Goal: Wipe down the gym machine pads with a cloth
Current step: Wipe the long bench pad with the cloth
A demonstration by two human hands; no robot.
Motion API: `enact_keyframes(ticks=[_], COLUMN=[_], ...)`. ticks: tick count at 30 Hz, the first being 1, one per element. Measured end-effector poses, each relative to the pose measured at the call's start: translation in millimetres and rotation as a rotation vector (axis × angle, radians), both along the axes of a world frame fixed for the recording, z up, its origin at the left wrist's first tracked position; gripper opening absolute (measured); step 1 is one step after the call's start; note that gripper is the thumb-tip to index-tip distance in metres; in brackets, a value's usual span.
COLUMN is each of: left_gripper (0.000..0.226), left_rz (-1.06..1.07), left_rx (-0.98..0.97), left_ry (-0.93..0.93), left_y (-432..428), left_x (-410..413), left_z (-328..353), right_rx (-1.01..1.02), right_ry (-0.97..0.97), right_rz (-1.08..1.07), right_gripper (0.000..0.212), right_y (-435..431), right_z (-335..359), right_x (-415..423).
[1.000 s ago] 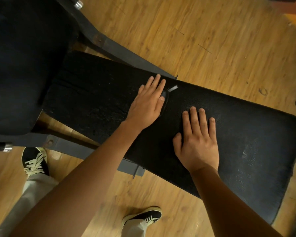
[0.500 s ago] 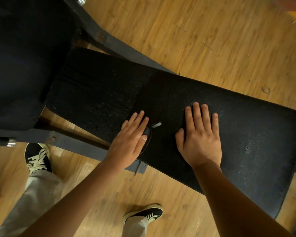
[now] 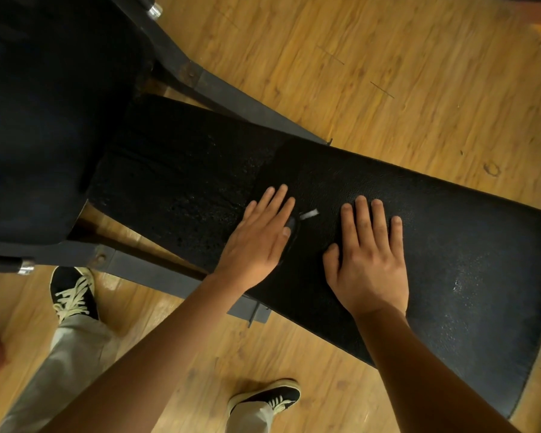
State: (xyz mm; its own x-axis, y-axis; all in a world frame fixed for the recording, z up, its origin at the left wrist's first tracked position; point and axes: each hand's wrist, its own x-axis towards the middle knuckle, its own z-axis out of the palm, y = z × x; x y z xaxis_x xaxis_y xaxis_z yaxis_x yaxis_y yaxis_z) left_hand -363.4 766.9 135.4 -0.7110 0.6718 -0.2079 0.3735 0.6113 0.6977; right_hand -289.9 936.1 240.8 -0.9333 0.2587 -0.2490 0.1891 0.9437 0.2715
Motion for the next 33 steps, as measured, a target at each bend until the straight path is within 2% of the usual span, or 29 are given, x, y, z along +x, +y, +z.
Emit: enact_keyframes(ticks=[6,14,19,24,33], left_gripper=[0.052,0.053,0.055,0.059,0.056], left_rz=[0.041,0.127,0.253,0.195,0.126], left_rx=[0.119,0.085,0.073,0.096,0.044], left_ry=[0.008,-0.040,-0.064,-0.072,-0.052], left_y=[50,88,86,56,84], left_x=[-54,-128,-100,-52,-123], left_z=[4,-2,6,9,1], right_rx=[0.002,0.011,0.010,0.008,-0.003], right_ry=[0.008,-0.004,0.000,-0.006,-0.003], right_rz=[0.006,0.005,0.001,-0.002,-0.005], right_gripper=[0.064,0.065,0.065,0.066,0.065], right_y=[0,0,-1,-1,0], right_z=[-1,-2,-2,-1,-1], right_x=[0,0,0,-1,0])
